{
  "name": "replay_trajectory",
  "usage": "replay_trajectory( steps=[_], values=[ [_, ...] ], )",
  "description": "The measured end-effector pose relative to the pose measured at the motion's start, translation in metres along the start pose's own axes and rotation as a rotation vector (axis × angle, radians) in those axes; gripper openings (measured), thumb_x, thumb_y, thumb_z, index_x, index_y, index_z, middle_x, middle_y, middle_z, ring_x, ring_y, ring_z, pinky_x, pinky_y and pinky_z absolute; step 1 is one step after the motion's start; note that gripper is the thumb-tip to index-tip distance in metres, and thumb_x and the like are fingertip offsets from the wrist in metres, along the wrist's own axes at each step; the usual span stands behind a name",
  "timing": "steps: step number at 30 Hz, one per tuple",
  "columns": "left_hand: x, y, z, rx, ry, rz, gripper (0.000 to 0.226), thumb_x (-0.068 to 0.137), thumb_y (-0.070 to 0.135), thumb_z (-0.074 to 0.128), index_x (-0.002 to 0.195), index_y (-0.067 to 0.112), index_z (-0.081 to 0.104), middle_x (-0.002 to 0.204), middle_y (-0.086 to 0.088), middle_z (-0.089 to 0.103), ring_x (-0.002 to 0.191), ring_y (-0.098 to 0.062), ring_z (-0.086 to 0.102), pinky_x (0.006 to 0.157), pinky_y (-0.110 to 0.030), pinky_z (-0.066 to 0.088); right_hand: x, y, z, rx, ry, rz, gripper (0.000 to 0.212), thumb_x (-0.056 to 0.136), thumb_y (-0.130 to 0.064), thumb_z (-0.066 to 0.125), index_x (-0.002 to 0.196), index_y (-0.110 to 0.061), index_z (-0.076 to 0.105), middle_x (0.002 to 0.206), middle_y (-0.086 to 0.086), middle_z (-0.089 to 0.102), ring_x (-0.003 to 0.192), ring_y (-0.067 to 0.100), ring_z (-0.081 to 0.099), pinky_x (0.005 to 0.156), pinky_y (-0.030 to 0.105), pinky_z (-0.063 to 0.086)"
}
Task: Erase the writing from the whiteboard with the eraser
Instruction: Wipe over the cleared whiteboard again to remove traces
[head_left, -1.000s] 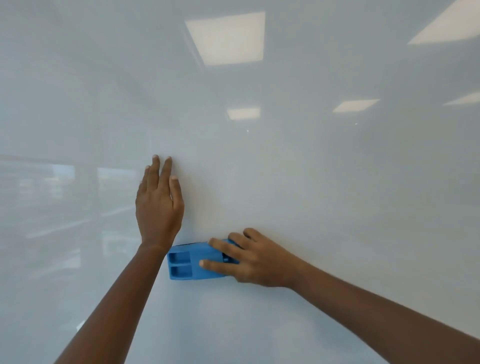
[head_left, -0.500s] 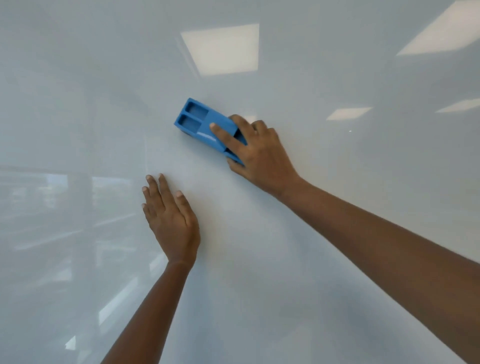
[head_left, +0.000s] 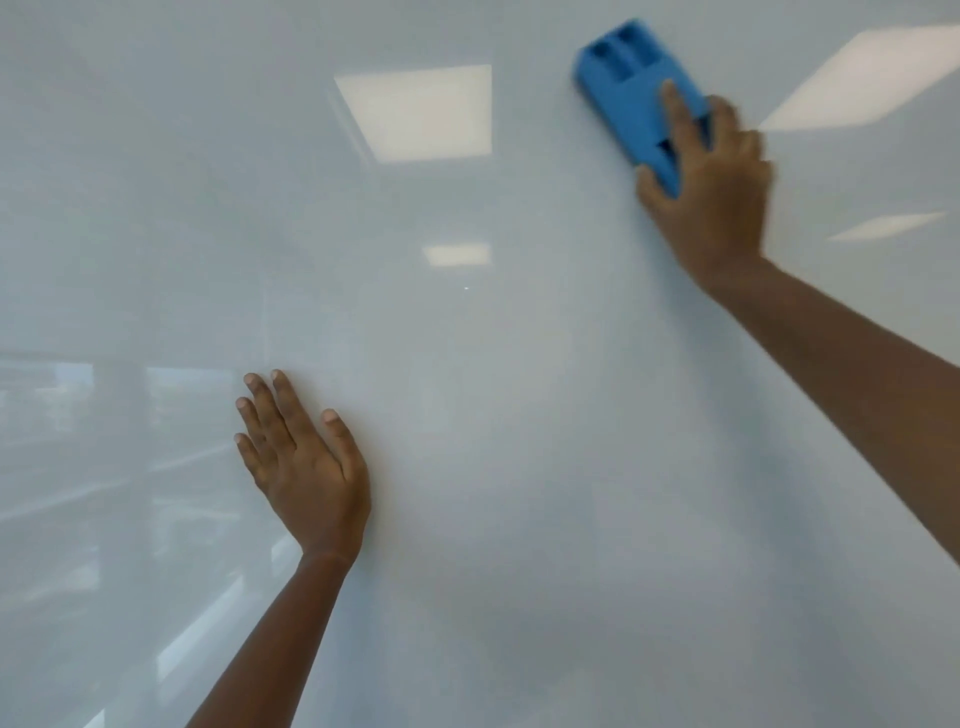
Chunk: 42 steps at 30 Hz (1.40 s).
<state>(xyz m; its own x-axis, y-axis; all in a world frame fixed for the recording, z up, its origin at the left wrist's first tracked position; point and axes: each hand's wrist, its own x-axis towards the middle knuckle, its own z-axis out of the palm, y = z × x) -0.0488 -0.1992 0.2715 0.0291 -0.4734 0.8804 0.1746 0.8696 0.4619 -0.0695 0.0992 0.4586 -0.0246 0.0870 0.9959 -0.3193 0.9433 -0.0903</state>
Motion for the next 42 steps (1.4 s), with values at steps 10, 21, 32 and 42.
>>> replay_trajectory(
  steps=[10, 21, 32, 42],
  values=[
    [-0.002, 0.001, 0.001, -0.002, 0.008, -0.002, 0.054, 0.094, 0.024, 0.023, 0.144, 0.004, 0.018, 0.153, -0.017, 0.015, 0.141, -0.031, 0.01, 0.114, -0.044, 0.005, -0.065, 0.086, -0.008, 0.104, 0.244, 0.686, 0.058, 0.089, -0.035, 0.043, 0.144, -0.026, 0.025, 0.141, 0.013, 0.036, 0.122, 0.033, 0.038, 0.097, 0.045, 0.032],
    [0.009, 0.023, -0.018, -0.372, 0.059, -0.235, 0.052, 0.095, 0.03, 0.017, 0.135, 0.007, 0.041, 0.148, -0.011, 0.031, 0.138, -0.023, 0.023, 0.114, -0.046, 0.018, -0.191, -0.056, 0.008, 0.177, 0.088, -0.075, 0.051, 0.081, -0.029, 0.05, 0.13, -0.012, 0.049, 0.115, 0.028, 0.059, 0.079, 0.036, 0.053, 0.071, 0.04, 0.047],
    [-0.029, 0.032, -0.035, -0.312, -0.175, -0.049, 0.055, 0.094, 0.04, 0.017, 0.137, 0.015, 0.04, 0.151, -0.007, 0.024, 0.14, -0.021, 0.016, 0.115, -0.047, 0.013, -0.3, -0.039, -0.001, 0.348, -0.241, -0.692, 0.049, 0.072, -0.022, 0.061, 0.118, -0.026, 0.046, 0.119, 0.008, 0.044, 0.084, 0.02, 0.055, 0.071, 0.031, 0.048],
    [-0.078, 0.02, -0.04, -0.024, -0.289, 0.325, 0.053, 0.094, 0.032, 0.025, 0.141, 0.009, 0.031, 0.151, -0.016, 0.022, 0.14, -0.025, 0.012, 0.112, -0.043, 0.01, -0.322, 0.013, -0.048, 0.475, -0.387, 0.001, 0.088, 0.059, -0.013, 0.082, 0.135, -0.013, 0.035, 0.109, 0.006, 0.051, 0.096, 0.013, 0.045, 0.07, 0.024, 0.049]
  ],
)
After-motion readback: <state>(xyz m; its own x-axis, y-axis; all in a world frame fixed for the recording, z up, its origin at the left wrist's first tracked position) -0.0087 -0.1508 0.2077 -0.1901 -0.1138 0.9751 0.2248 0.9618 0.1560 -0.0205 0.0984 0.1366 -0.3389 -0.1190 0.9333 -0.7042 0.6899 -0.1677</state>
